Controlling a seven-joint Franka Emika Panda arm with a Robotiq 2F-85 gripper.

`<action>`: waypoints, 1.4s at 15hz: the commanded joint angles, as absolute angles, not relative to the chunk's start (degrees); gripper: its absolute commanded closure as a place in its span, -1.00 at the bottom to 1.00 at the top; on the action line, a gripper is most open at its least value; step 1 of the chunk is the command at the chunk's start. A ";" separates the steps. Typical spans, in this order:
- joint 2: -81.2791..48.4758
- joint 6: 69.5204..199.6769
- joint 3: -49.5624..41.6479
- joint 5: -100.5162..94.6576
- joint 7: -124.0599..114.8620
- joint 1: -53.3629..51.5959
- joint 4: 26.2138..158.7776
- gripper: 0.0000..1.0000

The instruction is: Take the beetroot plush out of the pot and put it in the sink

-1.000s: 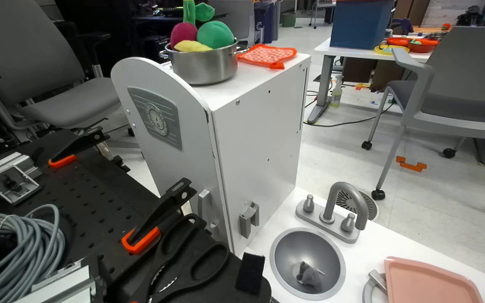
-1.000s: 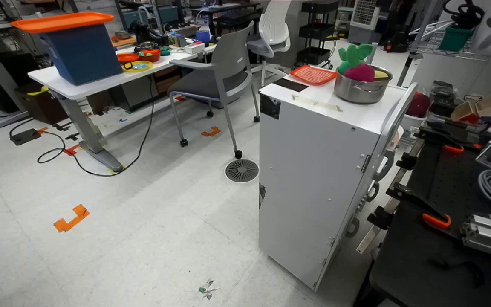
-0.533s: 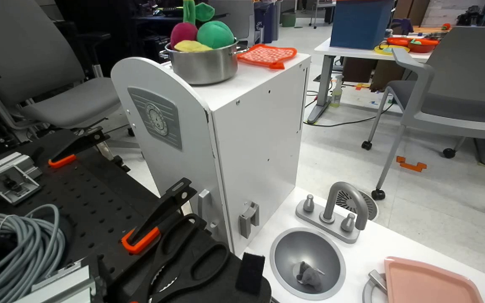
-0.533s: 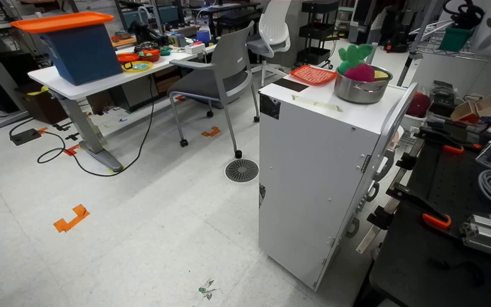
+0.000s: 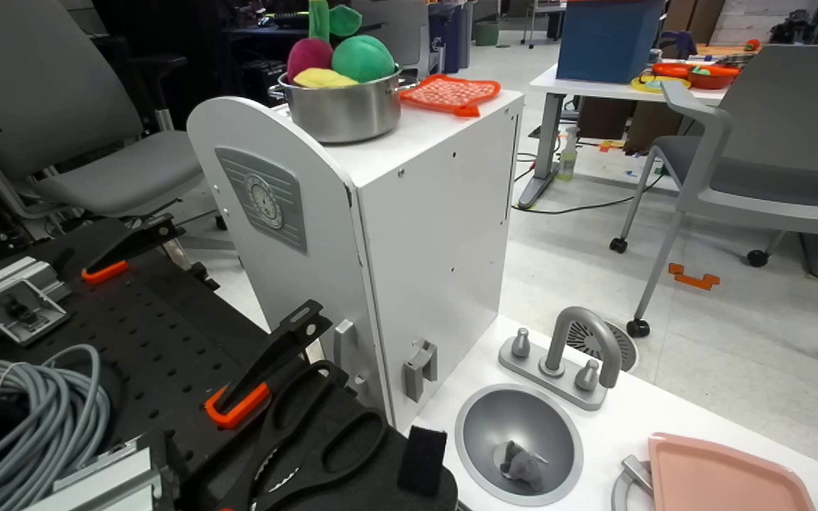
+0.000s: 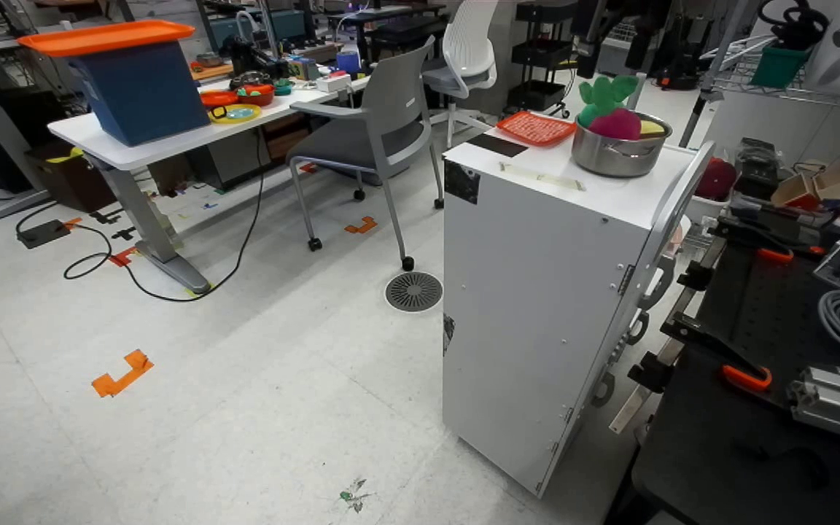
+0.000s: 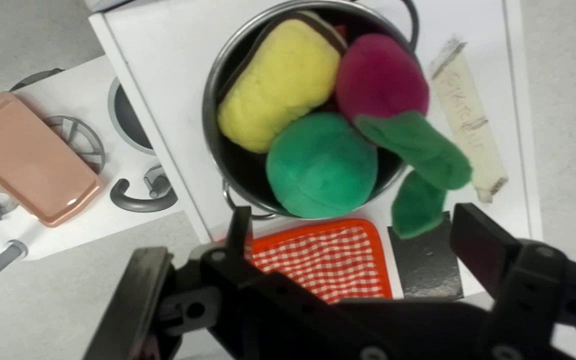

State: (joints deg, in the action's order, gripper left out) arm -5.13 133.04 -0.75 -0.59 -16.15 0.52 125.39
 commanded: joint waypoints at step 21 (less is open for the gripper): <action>-3.80 135.65 -2.50 2.31 -18.12 0.88 132.00 -1.00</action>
State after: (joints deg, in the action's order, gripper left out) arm -4.55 134.87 -2.00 1.90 -17.41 0.19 131.07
